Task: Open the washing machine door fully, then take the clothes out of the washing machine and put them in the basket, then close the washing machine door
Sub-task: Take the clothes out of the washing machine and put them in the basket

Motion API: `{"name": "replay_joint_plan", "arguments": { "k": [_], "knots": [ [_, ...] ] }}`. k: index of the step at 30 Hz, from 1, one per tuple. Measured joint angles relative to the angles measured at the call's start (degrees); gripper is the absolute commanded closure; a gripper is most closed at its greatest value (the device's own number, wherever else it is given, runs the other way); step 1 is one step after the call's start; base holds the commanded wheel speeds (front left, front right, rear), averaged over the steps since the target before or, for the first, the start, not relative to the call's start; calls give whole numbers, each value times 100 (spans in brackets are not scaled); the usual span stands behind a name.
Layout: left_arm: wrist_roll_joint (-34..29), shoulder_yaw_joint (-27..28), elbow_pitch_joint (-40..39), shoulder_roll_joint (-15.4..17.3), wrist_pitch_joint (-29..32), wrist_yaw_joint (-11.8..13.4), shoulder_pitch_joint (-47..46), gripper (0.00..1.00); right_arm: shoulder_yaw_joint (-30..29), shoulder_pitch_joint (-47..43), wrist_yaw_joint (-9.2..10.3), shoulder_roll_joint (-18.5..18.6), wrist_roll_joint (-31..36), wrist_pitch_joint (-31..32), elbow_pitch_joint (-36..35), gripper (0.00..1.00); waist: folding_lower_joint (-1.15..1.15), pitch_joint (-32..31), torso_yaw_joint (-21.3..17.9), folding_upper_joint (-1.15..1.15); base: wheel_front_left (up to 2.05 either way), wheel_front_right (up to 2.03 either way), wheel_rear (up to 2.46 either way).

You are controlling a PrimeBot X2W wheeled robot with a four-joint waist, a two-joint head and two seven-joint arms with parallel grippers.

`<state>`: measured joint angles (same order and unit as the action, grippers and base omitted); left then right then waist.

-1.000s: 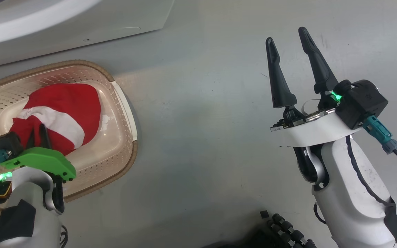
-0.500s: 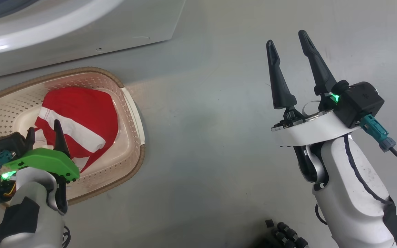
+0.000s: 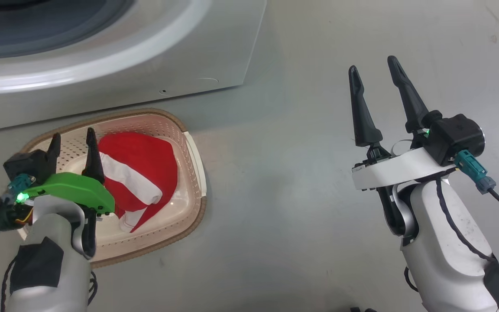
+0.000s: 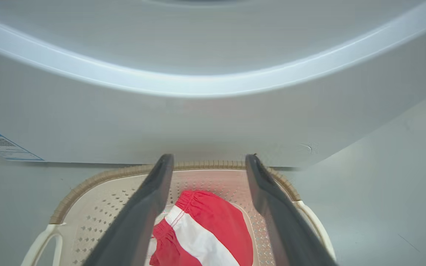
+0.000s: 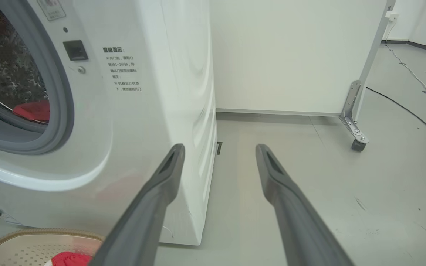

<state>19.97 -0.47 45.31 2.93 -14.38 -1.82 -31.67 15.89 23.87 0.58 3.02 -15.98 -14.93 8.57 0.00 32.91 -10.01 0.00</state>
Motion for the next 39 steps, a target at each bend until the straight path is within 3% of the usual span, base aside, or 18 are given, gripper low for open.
{"name": "replay_joint_plan", "arguments": {
  "k": [19, 39],
  "knots": [
    [-710, -11, -2320, -40, -7, 10, 848, 0, -252, -616, -154, 1, 160, 0, 413, 0, -1, -1265, 600, 0, 0, 0, 0],
    [-924, -207, -3059, -43, -7, 197, 2432, 0, -294, -1383, -223, -5, 168, 0, 668, 0, -1, -2434, 723, 0, 0, 0, 0]
  ]
}}
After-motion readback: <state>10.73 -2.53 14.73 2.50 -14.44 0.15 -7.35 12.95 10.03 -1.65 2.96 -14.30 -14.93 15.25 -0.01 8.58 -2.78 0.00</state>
